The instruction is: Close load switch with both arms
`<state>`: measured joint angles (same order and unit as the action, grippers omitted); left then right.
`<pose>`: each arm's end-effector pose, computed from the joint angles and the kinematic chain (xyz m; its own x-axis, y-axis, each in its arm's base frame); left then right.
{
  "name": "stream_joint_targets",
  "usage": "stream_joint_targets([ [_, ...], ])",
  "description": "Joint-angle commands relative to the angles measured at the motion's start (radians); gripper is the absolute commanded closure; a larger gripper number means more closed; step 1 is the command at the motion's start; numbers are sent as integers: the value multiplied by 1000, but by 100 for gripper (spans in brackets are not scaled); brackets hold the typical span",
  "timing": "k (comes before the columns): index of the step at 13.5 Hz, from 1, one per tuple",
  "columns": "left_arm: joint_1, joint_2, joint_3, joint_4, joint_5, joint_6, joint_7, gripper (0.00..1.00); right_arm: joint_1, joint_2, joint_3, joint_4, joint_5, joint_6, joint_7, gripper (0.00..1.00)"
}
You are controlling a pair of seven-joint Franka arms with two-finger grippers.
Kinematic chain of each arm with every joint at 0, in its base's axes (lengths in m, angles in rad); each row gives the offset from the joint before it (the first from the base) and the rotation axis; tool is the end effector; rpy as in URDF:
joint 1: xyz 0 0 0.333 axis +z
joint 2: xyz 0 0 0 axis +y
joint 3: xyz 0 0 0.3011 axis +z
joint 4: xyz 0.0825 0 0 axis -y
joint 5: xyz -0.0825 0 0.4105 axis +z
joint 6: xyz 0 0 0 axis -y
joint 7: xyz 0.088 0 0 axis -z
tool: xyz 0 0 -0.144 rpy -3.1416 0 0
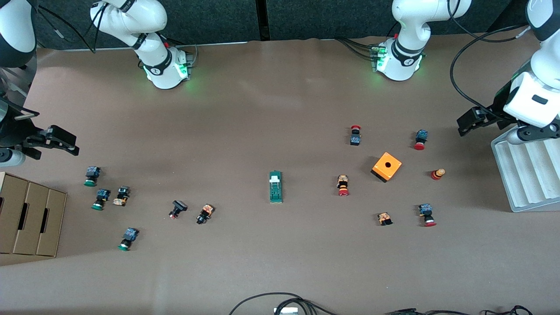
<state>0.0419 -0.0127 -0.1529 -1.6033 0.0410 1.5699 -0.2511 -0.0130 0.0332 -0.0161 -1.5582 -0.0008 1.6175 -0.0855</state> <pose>0.5728 -0.0583 0.5637 0.9902 0.1395 -0.0095 0.1389 -0.9892 -0.0467 0.5960 -0.0173 0.5636 0.9981 0.0564 0.0259 0.0564 -0.9984 0.0036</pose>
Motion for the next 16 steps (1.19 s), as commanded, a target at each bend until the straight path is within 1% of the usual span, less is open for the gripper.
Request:
stream_joint_targets([
  [1, 3, 3, -8, 11, 3, -11, 1, 0, -1, -18, 4, -10, -22, -16, 3, 1],
  [8, 1, 3, -10, 10, 2, -13, -1, 0, -2, -16, 5, -10, -22, -33, 0, 1],
  [13, 1, 3, -11, 11, 0, -39, -5, 0, 11, 8, 11, -8, -24, -22, 4, 1],
  [16, 0, 13, -11, 13, -1, -67, 1, 0, 10, 7, 11, -8, -22, -21, 4, 1],
])
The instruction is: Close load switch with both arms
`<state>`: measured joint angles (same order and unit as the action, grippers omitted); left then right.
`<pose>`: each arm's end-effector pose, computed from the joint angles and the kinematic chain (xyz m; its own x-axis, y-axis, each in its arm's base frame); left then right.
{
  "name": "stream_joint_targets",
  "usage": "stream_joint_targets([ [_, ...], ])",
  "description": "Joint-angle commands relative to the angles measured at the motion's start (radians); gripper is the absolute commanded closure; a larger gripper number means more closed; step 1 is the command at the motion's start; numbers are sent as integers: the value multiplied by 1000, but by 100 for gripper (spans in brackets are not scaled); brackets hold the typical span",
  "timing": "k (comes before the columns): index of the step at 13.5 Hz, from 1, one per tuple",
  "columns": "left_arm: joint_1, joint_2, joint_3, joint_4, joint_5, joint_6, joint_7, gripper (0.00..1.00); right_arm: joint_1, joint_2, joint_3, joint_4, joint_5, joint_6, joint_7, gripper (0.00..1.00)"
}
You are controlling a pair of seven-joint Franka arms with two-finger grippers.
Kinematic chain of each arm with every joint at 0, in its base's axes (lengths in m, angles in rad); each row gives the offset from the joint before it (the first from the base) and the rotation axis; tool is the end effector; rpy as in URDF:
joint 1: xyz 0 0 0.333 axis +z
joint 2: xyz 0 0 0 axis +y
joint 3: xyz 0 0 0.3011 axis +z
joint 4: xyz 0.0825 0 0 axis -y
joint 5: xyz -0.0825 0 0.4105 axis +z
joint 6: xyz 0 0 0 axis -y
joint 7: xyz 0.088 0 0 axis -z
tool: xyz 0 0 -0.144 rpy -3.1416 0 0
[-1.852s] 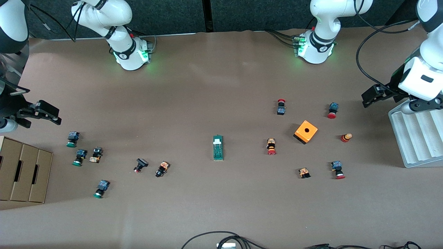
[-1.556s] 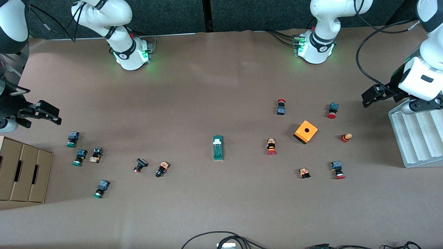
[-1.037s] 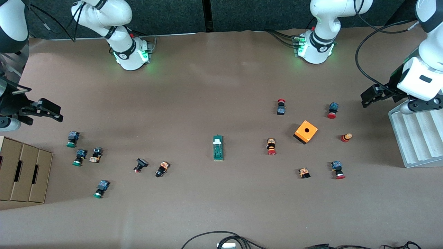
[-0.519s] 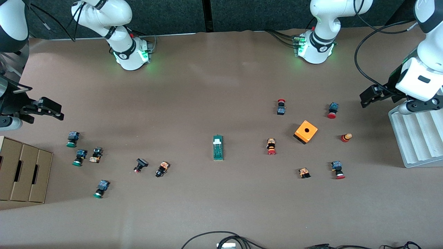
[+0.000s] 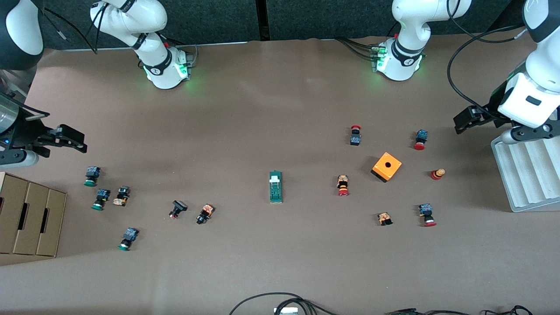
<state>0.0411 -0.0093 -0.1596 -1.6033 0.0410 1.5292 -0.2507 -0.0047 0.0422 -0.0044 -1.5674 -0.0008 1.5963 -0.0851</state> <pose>0.5672 -0.0618 0.5585 0.9897 0.1335 -0.0523 0.1305 -0.9898 -0.0572 0.5946 -0.0055 0.5517 0.9970 0.0759 -0.0133 0.0760 -0.9971 -0.0001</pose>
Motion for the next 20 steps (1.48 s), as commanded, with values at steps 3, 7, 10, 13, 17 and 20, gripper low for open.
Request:
stream_joint_targets([
  [3, 0, 23, -5, 34, 0, -27, -1, 0, 3, -2, 0, 1, -22, 1, 4, 1],
  [7, 0, 28, -5, 36, 2, -27, -1, 0, -3, 1, -2, 1, -22, -1, 4, 1],
  [10, 0, 28, -5, 36, 2, -27, -1, 0, -3, 5, -2, 0, -22, -4, 2, 1],
  [13, -1, 28, -6, 34, 0, -27, -2, 0, -6, 5, -2, 0, 11, 1, 1, 1],
  [17, -9, 29, -21, 33, -6, -27, -12, 0, 3, 13, 0, 0, 13, -10, 1, 1],
  [20, -10, 46, -79, 34, -15, -6, -13, 0, 2, 28, 1, 0, 45, -4, 2, 1],
])
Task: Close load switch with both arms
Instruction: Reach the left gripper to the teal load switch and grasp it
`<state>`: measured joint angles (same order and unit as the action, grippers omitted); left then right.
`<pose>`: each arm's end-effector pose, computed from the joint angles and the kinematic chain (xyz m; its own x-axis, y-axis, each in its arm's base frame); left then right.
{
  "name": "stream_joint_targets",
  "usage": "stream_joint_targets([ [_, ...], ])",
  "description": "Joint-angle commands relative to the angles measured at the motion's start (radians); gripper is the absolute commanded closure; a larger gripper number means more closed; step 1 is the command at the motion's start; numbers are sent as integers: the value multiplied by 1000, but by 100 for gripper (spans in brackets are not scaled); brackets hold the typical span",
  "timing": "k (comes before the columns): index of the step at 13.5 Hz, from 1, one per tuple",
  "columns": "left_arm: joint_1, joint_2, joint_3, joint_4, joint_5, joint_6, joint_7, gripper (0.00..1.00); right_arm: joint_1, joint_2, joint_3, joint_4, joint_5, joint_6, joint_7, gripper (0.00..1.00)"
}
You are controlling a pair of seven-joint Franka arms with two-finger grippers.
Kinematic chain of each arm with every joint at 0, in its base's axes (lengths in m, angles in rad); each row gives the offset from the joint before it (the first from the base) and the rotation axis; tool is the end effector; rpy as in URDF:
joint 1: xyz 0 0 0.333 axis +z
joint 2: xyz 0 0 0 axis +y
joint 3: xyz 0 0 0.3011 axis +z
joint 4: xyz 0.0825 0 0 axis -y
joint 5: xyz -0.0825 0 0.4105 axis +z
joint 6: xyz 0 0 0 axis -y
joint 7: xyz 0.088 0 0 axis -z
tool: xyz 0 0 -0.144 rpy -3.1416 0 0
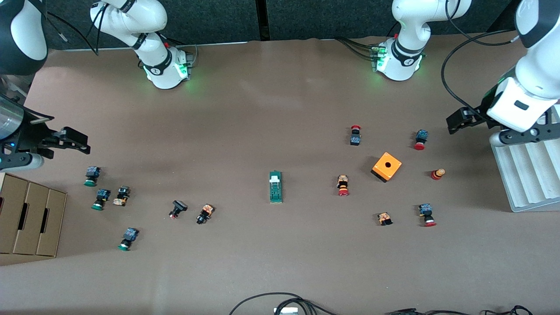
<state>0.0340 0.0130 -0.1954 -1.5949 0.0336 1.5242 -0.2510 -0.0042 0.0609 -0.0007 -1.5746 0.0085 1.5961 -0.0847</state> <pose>0.5687 -0.0870 0.5496 0.9932 0.0912 -0.0730 0.0876 -0.9949 -0.0508 0.5979 -0.0017 0.5370 0.9961 0.0795 -0.0385 0.0791 -0.9968 -0.0117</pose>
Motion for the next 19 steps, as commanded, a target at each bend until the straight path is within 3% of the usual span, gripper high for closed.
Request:
stream_joint_targets([
  [1, -3, 37, -82, 26, -8, 16, -13, 0, -3, 11, -4, 7, 71, -1, 3, 1],
  [4, -3, 80, -188, 24, -9, 104, -54, 0, -4, 48, -4, 8, 107, 16, 2, 1],
  [8, -5, 163, -306, 10, 6, 304, -296, 0, 1, 59, -4, 8, 105, 13, -13, 1],
  [11, -87, 237, -328, -29, 76, 526, -459, 0, 6, 60, -1, 8, 102, 15, -35, 1],
  [13, -173, 322, -328, -45, 210, 657, -609, 0, 30, 59, -1, 8, 102, 13, -35, 1],
  [15, -270, 411, -328, -40, 425, 743, -823, 0, 33, 59, -1, 8, 102, 13, -38, 1],
  [19, -429, 550, -326, -34, 892, 754, -1270, 0, 49, 59, -1, 8, 103, 12, -41, 1],
])
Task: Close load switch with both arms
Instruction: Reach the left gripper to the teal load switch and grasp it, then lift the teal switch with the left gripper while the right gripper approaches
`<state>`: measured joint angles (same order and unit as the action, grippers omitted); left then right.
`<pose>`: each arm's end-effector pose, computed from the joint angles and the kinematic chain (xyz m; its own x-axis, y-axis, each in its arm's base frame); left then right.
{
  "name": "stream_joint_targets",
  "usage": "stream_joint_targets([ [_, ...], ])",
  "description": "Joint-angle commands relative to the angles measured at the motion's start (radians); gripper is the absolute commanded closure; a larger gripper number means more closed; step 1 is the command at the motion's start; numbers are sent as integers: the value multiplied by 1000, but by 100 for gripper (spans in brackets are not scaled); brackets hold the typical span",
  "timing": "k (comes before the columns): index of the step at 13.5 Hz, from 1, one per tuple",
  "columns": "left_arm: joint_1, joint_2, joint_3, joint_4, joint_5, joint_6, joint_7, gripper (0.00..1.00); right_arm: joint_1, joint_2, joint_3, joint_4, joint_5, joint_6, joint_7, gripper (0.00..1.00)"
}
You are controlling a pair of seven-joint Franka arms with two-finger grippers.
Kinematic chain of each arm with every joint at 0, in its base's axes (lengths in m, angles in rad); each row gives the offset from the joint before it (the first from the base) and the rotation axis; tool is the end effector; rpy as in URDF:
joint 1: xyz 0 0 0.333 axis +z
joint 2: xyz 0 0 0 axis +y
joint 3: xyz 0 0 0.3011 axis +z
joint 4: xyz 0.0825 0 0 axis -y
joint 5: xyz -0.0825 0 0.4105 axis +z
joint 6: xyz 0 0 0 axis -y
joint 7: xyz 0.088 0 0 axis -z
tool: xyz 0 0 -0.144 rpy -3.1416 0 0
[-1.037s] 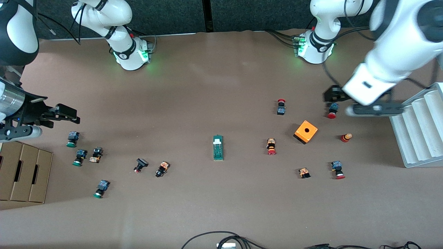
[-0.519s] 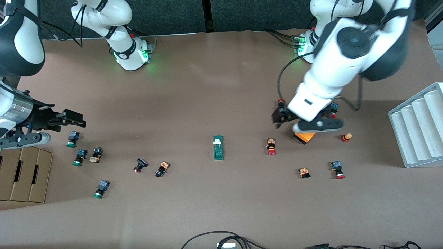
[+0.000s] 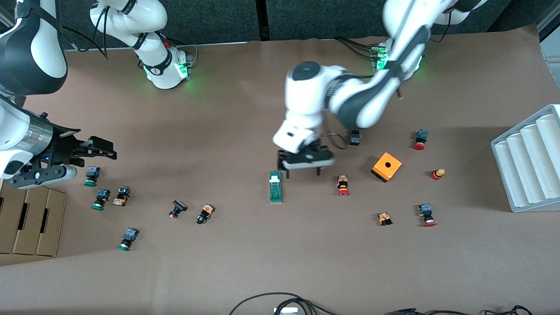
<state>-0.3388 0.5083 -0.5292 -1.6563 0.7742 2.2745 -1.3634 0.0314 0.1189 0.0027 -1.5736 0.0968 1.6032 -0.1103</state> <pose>0.5182 -0.4994 0.3081 0.8978 0.1194 0.4240 0.1156 -0.9927 0.0346 0.6092 0.0344 0.5036 0.9870 0.1402 -0.0782 0.1316 -0.9857 -0.1055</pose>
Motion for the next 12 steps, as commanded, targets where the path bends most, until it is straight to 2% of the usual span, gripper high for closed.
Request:
stream_joint_targets([
  [1, -90, 79, 6, 27, 236, 2, -245, 0, 18, 1, -4, 7, 15, 0, -17, 1],
  [6, -195, 208, 12, 29, 598, -7, -561, 0, 19, 4, -4, 6, 17, 0, -126, 1],
  [9, -212, 283, 15, 27, 827, -52, -704, 0, 28, 10, -4, 7, 17, 1, -124, 1],
  [10, -215, 301, 15, 26, 888, -72, -723, 0, 36, 10, -4, 7, 15, 1, -123, 1],
  [12, -227, 320, 15, 24, 924, -111, -773, 0, 50, 15, -4, 6, 15, -5, -126, 1],
])
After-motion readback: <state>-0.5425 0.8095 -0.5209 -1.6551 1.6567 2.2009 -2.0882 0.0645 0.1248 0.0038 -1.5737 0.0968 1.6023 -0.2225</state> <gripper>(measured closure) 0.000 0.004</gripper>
